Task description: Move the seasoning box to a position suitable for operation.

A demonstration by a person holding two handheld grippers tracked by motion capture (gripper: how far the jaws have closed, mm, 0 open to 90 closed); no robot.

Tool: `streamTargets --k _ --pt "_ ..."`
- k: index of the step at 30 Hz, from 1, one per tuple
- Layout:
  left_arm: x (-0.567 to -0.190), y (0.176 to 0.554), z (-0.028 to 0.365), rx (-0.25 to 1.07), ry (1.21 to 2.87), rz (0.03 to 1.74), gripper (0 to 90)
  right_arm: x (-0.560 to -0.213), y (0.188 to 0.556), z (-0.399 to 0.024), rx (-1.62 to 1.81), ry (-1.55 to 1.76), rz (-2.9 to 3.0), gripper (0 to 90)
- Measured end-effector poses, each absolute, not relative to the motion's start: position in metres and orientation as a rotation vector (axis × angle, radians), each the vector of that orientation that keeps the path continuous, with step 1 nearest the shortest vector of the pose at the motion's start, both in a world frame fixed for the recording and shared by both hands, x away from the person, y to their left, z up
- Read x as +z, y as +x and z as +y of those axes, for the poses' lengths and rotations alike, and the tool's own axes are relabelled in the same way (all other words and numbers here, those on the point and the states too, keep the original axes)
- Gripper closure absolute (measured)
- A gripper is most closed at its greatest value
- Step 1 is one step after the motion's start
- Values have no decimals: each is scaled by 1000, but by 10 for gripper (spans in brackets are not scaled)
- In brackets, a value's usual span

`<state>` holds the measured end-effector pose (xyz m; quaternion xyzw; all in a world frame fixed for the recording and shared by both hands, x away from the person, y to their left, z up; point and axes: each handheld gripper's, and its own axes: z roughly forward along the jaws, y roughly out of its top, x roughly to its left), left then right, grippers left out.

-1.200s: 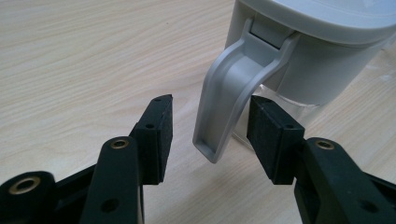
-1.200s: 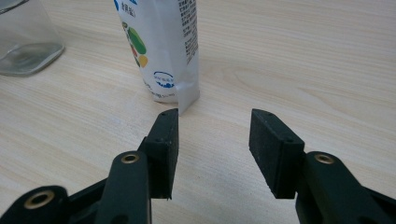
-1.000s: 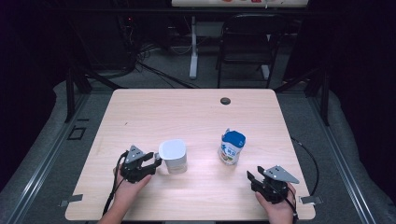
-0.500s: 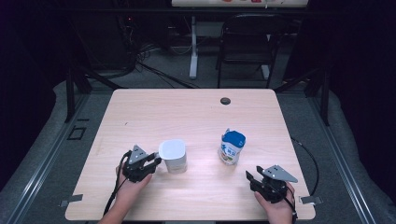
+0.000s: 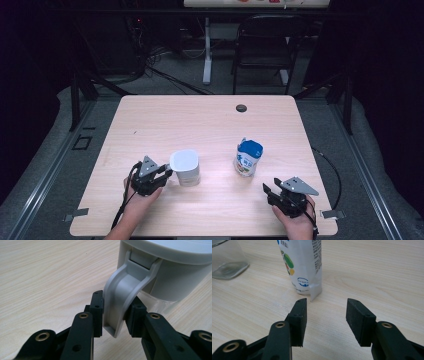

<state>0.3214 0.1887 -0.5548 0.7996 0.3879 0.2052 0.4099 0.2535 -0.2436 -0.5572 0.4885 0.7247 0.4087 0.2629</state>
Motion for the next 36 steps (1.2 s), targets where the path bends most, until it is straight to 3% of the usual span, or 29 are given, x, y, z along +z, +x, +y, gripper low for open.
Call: streamTargets --k 24,36 --pt "-552 306 187 488 2062 925 711 -548 247 -228 1127 1225 2011 545" --pt "-550 286 176 459 2102 877 710 -539 247 -200 1158 1085 2093 574"
